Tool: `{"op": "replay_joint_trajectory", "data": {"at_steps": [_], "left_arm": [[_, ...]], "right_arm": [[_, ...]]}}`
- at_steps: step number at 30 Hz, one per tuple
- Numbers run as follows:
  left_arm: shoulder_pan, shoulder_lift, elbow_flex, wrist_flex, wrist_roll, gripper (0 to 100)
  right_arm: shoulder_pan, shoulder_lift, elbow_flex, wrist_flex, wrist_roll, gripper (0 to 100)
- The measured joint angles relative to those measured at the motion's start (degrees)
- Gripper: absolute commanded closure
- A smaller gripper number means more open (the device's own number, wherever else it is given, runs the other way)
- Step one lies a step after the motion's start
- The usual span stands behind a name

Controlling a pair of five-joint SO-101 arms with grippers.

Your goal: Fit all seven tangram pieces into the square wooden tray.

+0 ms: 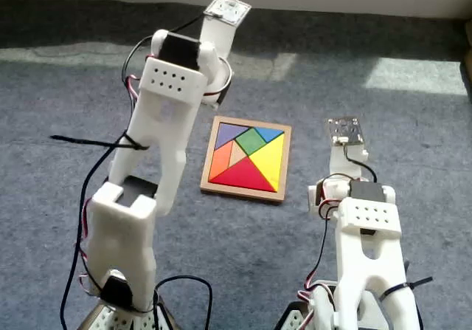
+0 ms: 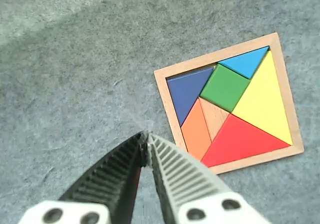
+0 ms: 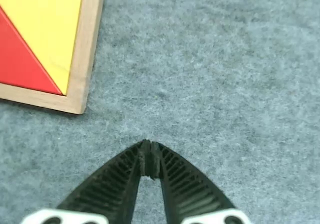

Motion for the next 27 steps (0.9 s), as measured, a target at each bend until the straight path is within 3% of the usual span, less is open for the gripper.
{"op": "replay_joint_trajectory", "data": {"at_steps": [7,13,20,27], "left_arm": [[-0.18,-25.85,20.75,-0.35,0.0,100],[-3.08,-49.41,45.54,-7.82,0.26,100],[-6.86,-80.97,81.49,-22.42,0.35,100],[-14.24,-102.51,102.95,-26.29,0.35,99]], "right_arm": [[0.0,-0.09,0.35,-1.67,0.0,99.5],[0.0,-2.46,0.35,0.18,0.0,99.5],[-0.09,-21.27,12.04,0.7,0.0,99.5],[-1.49,-42.02,23.74,0.7,0.0,99.5]]}}
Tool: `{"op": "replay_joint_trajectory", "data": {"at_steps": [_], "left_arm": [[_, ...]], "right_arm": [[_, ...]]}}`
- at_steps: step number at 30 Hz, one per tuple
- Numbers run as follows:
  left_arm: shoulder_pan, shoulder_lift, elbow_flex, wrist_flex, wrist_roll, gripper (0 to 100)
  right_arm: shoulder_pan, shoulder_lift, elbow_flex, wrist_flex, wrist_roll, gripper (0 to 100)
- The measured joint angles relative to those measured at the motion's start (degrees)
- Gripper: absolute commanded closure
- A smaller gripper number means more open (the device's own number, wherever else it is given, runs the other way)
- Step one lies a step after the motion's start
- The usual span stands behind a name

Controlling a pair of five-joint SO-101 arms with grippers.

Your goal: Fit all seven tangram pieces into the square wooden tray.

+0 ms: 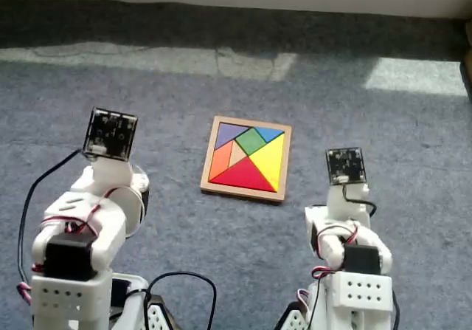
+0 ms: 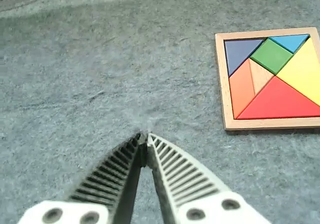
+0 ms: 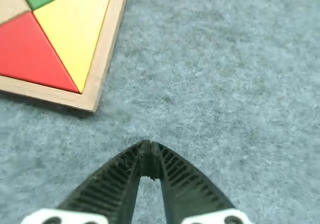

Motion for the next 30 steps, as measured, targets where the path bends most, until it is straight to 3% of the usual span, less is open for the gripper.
{"op": "replay_joint_trajectory", "data": {"at_steps": [10,19,23,30], "left_arm": [[-2.81,-16.53,22.68,-1.85,0.0,99],[-2.9,-28.48,42.2,-5.19,0.0,99],[-3.43,-28.57,43.52,-5.1,0.0,99],[-3.34,-28.57,43.6,0.09,0.0,99]], "right_arm": [[-2.37,-25.14,15.03,-1.49,-4.4,99.5],[-2.37,-25.32,15.03,5.98,-4.66,99.5],[-2.37,-25.32,15.03,12.22,-4.66,99.5],[-2.37,-26.02,15.03,13.01,-4.66,99.5]]}}
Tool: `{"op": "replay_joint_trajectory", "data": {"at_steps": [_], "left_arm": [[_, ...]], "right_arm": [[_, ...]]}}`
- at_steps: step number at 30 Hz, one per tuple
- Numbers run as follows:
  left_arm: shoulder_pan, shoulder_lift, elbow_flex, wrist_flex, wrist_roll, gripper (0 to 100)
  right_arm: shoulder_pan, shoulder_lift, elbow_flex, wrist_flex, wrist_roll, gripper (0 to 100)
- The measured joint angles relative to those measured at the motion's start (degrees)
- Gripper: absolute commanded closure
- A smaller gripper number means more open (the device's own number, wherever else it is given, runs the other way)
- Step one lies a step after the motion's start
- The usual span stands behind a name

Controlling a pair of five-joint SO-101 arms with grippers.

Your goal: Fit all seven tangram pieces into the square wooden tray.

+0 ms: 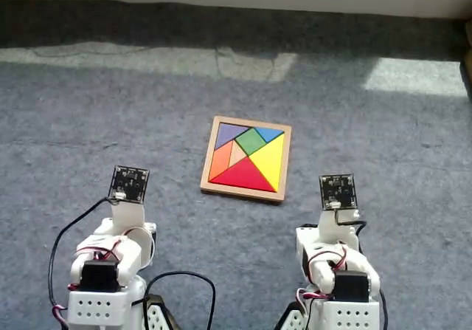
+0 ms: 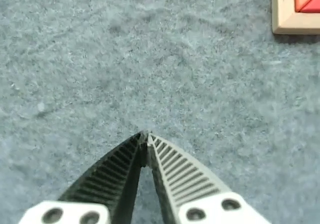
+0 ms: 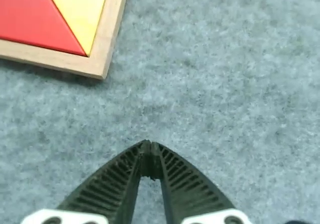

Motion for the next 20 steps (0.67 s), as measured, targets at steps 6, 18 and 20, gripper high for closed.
{"op": "replay_joint_trajectory", "data": {"at_steps": [6,18,20], "left_arm": [[0.0,0.0,0.0,0.97,0.0,99],[0.0,0.0,0.0,0.97,0.0,99],[0.0,0.0,0.0,0.97,0.0,99]], "right_arm": [[0.0,0.0,0.0,0.18,0.0,99.5],[0.0,0.0,0.0,0.18,0.0,99.5],[0.0,0.0,0.0,0.18,0.0,99.5]]}}
